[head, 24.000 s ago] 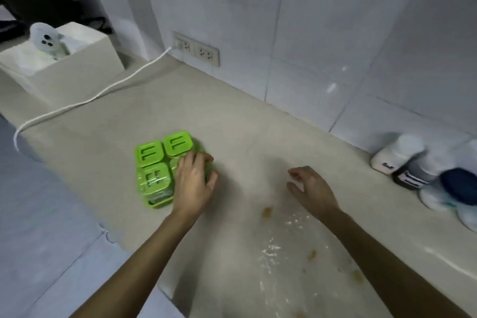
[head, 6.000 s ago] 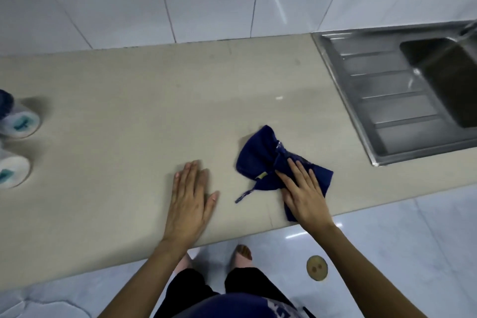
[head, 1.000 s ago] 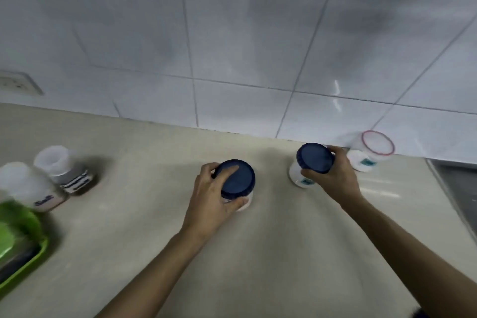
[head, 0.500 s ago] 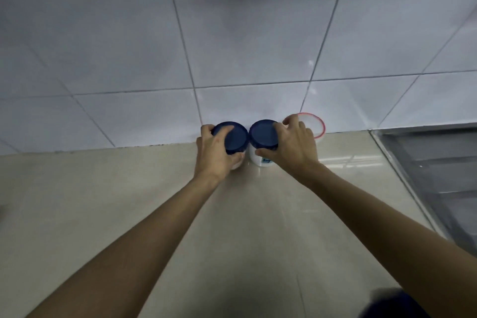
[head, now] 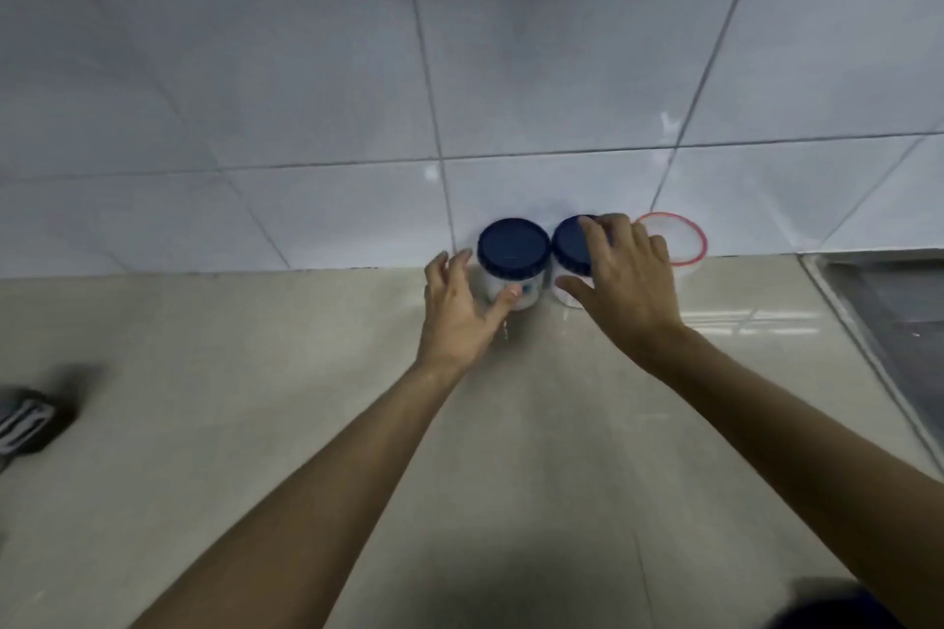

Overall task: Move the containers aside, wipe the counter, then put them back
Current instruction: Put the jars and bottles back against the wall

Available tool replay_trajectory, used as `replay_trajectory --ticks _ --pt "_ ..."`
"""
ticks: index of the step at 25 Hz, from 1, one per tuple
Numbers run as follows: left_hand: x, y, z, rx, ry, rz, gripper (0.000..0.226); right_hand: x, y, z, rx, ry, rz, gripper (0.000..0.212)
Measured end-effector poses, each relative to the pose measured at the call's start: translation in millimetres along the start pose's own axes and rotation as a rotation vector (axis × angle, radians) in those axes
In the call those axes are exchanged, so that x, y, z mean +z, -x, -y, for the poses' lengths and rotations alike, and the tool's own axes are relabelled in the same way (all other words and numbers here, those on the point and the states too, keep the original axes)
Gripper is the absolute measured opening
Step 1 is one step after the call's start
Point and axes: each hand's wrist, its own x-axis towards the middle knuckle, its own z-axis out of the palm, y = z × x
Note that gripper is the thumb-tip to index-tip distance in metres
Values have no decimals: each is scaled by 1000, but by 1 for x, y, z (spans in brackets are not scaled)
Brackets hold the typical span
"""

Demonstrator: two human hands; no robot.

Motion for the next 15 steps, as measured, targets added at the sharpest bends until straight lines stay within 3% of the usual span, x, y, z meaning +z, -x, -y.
replay_trajectory --ticks 2,5,10,12,15 --pt "-24 32 24 -9 -80 14 65 3 23 18 -83 -16 -2 59" --pt "-78 77 70 -8 -210 51 54 14 49 60 -223 2 133 54" --pt "-182 135 146 25 -510 109 52 27 60 182 -463 -135 254 41" --pt "-225 147 172 65 -623 44 49 29 54 231 -550 -174 295 38" --pt "-300 158 209 139 -759 -195 42 31 37 318 -626 -267 331 41"
